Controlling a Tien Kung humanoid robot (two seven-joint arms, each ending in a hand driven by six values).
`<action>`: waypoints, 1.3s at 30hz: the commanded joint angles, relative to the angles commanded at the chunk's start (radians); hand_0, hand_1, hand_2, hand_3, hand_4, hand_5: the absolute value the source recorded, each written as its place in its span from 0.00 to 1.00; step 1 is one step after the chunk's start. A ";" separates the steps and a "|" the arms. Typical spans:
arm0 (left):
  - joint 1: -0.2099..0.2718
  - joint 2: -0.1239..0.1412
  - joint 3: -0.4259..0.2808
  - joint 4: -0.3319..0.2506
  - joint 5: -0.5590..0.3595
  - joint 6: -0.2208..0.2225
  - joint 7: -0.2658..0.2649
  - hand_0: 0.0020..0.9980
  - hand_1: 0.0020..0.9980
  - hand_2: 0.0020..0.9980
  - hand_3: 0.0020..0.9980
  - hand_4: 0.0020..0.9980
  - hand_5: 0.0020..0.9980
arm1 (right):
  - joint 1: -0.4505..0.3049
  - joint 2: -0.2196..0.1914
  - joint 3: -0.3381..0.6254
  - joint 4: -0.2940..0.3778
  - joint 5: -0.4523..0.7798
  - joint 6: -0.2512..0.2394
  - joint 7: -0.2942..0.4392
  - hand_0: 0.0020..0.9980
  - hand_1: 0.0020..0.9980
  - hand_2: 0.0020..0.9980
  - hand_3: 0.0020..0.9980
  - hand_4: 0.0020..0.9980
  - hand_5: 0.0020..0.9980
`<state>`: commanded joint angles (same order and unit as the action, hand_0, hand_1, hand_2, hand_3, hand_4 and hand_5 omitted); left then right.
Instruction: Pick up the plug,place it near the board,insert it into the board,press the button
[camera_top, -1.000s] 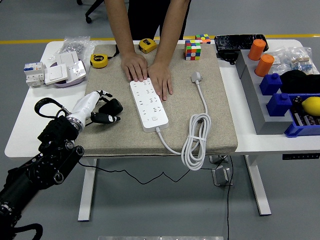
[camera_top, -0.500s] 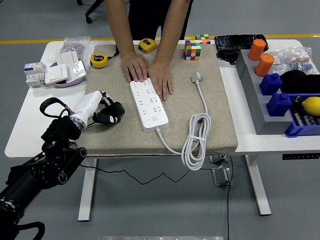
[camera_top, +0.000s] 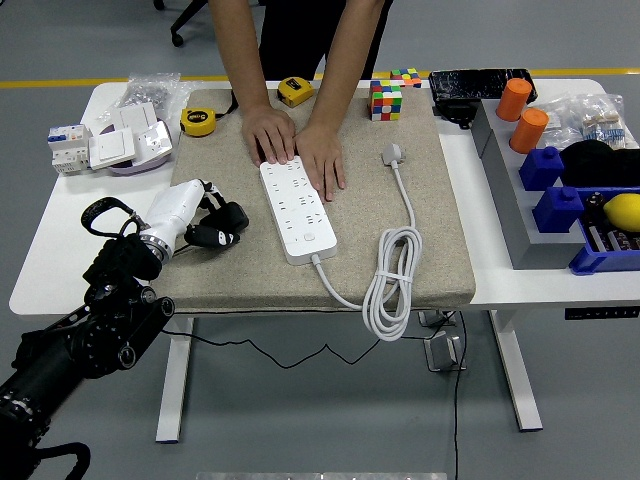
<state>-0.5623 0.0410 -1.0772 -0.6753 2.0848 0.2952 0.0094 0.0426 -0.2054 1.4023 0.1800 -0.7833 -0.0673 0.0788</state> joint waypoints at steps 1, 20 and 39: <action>0.000 0.000 0.000 0.001 -0.001 0.001 -0.001 0.49 0.57 0.47 0.51 0.92 0.21 | 0.000 0.000 0.001 0.000 0.000 0.000 0.000 0.98 0.92 0.87 0.87 1.00 0.93; -0.005 -0.008 0.000 -0.002 0.000 0.038 -0.024 0.43 0.49 0.40 0.45 0.73 0.15 | 0.003 0.002 0.002 0.000 0.002 0.000 0.001 0.98 0.92 0.87 0.87 1.00 0.93; -0.026 0.043 0.033 -0.137 -0.235 -0.054 -0.024 0.43 0.50 0.40 0.43 0.57 0.06 | 0.002 0.003 0.005 0.000 0.009 -0.001 0.004 0.97 0.92 0.87 0.87 1.00 0.94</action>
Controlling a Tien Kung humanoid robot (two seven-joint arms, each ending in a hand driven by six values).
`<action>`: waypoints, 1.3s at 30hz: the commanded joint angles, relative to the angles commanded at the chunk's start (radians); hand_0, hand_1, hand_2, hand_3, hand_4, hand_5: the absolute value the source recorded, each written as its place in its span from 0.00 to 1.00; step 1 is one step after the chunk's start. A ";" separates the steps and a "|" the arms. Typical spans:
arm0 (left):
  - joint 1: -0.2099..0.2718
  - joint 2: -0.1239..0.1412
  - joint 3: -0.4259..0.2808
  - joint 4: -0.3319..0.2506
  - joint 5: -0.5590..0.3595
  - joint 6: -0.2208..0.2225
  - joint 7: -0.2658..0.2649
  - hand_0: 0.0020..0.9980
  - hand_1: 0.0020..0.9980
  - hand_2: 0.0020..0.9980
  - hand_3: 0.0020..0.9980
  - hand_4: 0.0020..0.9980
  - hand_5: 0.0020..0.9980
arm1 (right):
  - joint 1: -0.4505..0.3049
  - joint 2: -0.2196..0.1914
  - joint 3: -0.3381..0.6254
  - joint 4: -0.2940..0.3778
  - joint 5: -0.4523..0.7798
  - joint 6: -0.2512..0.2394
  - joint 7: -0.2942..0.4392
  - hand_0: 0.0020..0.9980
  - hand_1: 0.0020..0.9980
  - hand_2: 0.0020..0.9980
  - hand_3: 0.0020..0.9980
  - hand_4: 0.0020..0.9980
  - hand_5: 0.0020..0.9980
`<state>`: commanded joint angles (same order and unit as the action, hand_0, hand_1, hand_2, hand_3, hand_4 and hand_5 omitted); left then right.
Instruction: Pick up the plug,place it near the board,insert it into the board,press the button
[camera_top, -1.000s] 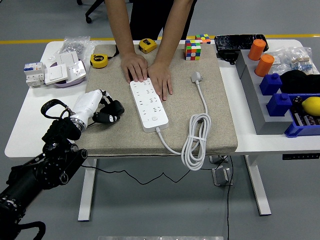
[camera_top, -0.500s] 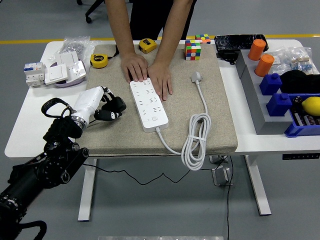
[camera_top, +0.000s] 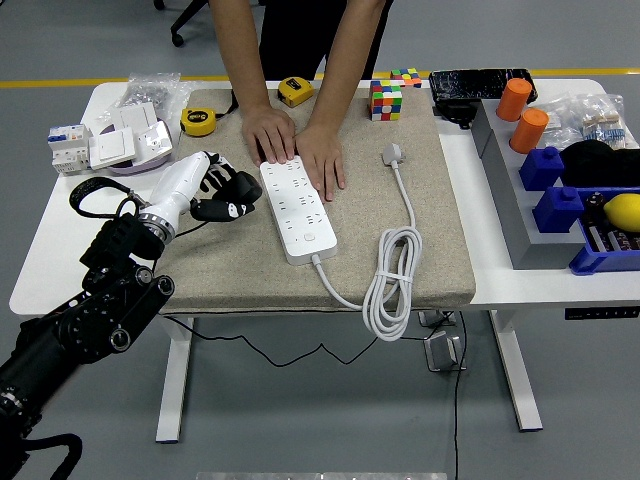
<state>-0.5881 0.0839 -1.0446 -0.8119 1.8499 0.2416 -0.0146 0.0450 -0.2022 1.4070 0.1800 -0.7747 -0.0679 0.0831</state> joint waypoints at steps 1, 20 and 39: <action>-0.003 0.003 0.005 -0.010 -0.028 -0.017 0.004 0.43 0.50 0.40 0.43 0.57 0.06 | 0.000 0.000 0.000 0.000 0.000 0.000 0.000 0.97 0.92 0.87 0.87 1.00 0.94; -0.107 0.014 0.202 -0.017 -0.149 -0.079 0.010 0.43 0.52 0.40 0.43 0.52 0.01 | 0.007 -0.002 -0.015 0.000 0.000 0.001 -0.003 0.97 0.92 0.87 0.87 1.00 0.94; -0.214 -0.009 0.362 0.162 -0.073 -0.011 -0.021 0.43 0.53 0.41 0.43 0.54 0.02 | 0.011 -0.005 -0.024 0.000 0.004 0.001 -0.006 0.97 0.92 0.87 0.87 1.00 0.95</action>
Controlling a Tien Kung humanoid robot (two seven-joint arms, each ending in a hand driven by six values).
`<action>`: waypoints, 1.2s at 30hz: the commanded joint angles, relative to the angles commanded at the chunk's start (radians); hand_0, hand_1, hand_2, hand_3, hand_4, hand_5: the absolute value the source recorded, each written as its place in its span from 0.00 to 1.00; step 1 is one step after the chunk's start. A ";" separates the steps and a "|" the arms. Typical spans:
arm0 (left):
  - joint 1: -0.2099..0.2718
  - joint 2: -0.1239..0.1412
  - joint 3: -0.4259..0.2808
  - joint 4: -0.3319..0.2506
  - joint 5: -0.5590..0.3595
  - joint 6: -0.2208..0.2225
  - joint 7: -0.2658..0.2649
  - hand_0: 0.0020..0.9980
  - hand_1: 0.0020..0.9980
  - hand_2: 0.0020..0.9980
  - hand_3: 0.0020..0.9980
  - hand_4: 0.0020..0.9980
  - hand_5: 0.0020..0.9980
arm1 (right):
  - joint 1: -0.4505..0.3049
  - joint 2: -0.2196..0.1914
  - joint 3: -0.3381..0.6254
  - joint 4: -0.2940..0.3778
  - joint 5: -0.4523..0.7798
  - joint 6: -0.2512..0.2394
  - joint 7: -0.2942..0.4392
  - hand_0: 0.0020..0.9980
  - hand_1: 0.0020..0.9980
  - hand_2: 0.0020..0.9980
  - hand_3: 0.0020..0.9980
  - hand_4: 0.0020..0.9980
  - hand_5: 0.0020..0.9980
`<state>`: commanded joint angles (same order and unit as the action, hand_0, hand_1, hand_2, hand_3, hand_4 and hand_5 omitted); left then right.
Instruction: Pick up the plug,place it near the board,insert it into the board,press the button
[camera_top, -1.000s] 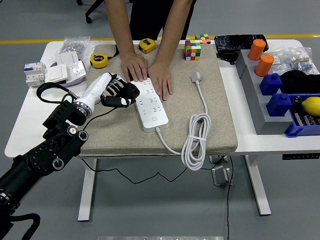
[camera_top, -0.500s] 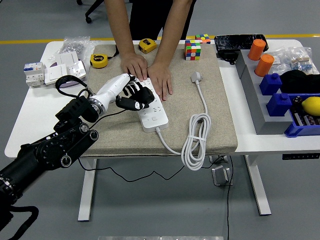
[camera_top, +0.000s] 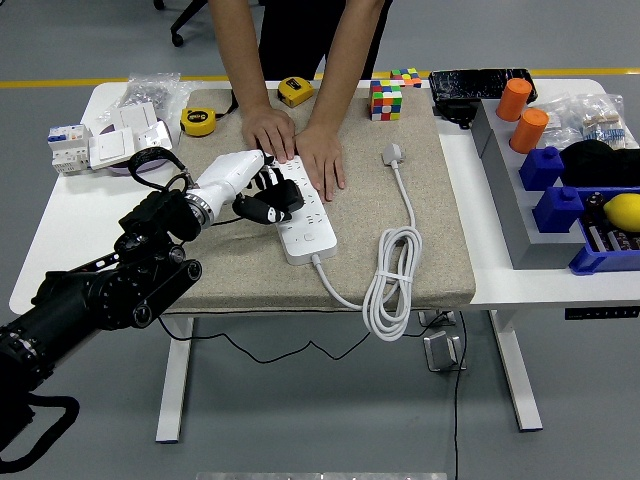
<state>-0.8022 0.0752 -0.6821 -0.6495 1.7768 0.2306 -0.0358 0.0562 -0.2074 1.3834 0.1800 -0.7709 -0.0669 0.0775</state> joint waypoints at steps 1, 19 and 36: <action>-0.005 -0.002 0.003 0.012 0.000 0.001 -0.001 0.43 0.53 0.41 0.43 0.54 0.02 | 0.000 0.000 0.000 0.000 0.000 0.000 0.000 0.97 0.92 0.87 0.87 1.00 0.95; -0.032 -0.018 0.024 0.091 0.011 0.004 -0.004 0.43 0.53 0.42 0.44 0.54 0.02 | 0.006 -0.001 0.000 0.000 0.001 0.000 0.001 0.97 0.92 0.87 0.87 1.00 0.95; -0.031 -0.022 0.031 0.111 0.018 0.003 -0.005 0.43 0.54 0.43 0.45 0.56 0.03 | 0.008 -0.002 0.002 0.000 0.001 -0.002 0.002 0.97 0.92 0.87 0.87 1.00 0.95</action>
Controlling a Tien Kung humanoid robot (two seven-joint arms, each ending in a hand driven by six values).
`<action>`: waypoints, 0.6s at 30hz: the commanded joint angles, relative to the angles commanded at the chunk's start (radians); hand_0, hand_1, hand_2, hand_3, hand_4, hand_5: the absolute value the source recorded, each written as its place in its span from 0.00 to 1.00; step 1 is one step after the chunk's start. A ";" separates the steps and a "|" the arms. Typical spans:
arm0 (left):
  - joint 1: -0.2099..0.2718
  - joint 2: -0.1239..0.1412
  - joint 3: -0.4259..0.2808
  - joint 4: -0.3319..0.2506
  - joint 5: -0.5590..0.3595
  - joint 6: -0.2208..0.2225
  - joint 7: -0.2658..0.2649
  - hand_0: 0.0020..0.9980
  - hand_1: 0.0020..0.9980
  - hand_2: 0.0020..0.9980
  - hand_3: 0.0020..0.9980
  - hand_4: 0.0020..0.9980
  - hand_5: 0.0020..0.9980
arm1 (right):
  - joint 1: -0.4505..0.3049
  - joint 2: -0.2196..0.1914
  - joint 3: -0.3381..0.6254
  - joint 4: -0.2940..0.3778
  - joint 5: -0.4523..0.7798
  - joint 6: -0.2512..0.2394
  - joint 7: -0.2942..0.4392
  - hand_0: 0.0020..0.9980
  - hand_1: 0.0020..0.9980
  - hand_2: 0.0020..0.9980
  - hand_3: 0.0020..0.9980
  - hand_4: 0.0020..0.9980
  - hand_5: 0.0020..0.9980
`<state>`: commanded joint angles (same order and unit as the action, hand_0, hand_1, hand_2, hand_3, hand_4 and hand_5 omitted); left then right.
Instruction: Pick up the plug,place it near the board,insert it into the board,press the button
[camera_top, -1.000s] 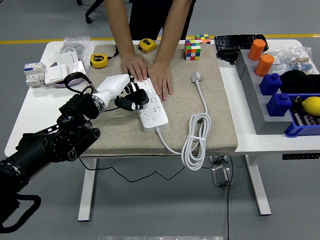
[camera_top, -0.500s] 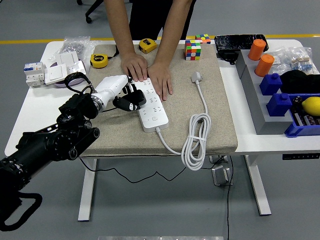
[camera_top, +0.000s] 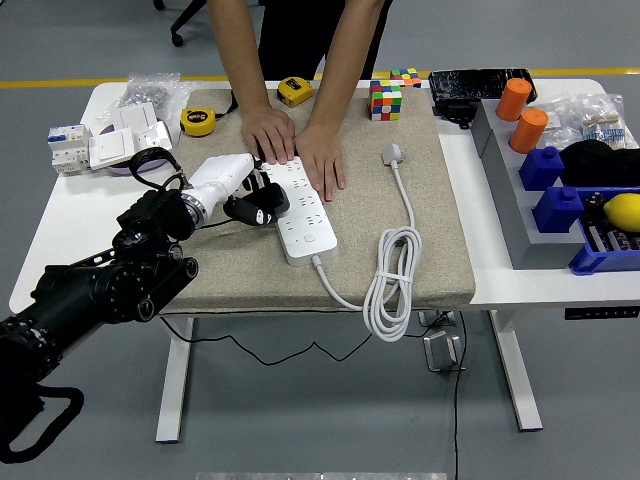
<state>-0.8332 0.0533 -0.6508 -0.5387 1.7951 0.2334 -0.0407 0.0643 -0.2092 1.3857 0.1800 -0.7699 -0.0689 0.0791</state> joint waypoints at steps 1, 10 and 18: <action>-0.001 0.000 0.000 0.000 0.000 0.000 0.000 0.43 0.54 0.43 0.45 0.56 0.03 | 0.000 0.000 0.000 0.000 0.000 0.000 0.000 0.97 0.92 0.87 0.87 1.00 0.95; 0.001 0.007 0.017 0.006 0.006 -0.002 0.001 0.43 0.54 0.43 0.46 0.57 0.03 | 0.000 -0.004 -0.003 0.000 -0.002 0.000 -0.001 0.97 0.92 0.87 0.87 1.00 0.95; 0.002 0.008 0.030 0.005 0.010 -0.008 0.001 0.43 0.54 0.43 0.46 0.57 0.03 | -0.003 -0.005 -0.002 0.000 -0.003 0.000 -0.003 0.97 0.92 0.87 0.87 1.00 0.95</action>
<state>-0.8316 0.0617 -0.6210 -0.5333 1.8047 0.2257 -0.0392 0.0608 -0.2138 1.3833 0.1800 -0.7725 -0.0694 0.0765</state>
